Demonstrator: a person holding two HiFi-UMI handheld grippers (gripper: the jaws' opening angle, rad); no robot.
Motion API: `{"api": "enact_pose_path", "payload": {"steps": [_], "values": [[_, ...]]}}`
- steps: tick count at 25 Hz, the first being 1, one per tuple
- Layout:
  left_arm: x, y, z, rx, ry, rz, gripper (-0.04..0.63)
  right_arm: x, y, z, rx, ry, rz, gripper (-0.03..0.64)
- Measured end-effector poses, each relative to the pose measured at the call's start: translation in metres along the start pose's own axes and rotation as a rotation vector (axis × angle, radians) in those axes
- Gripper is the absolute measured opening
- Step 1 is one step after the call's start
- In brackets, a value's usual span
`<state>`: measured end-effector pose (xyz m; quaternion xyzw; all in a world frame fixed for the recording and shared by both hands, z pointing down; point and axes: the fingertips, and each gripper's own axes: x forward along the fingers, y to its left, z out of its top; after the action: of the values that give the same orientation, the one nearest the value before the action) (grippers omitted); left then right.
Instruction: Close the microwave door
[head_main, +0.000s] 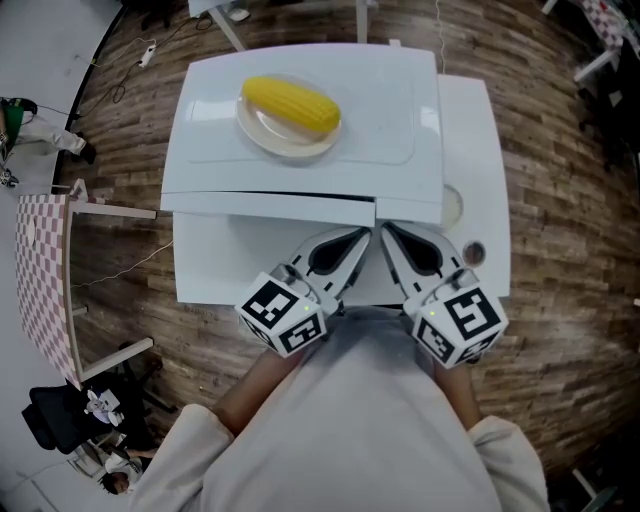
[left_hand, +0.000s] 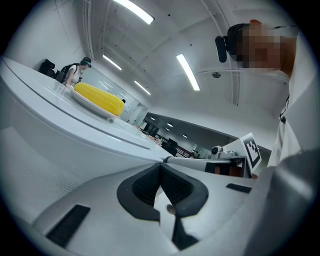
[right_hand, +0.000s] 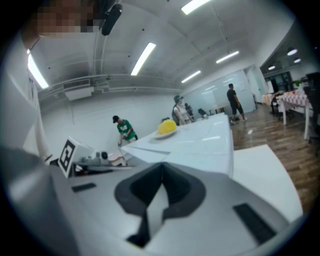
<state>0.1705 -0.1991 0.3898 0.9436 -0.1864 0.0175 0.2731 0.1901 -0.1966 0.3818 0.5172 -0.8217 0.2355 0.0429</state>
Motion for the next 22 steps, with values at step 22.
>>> {"api": "enact_pose_path", "payload": {"steps": [22], "values": [[0.0063,0.0029,0.0034,0.031,-0.035,0.012,0.018,-0.0071,0.0083,0.0033,-0.011,-0.018,-0.015,0.021]]}}
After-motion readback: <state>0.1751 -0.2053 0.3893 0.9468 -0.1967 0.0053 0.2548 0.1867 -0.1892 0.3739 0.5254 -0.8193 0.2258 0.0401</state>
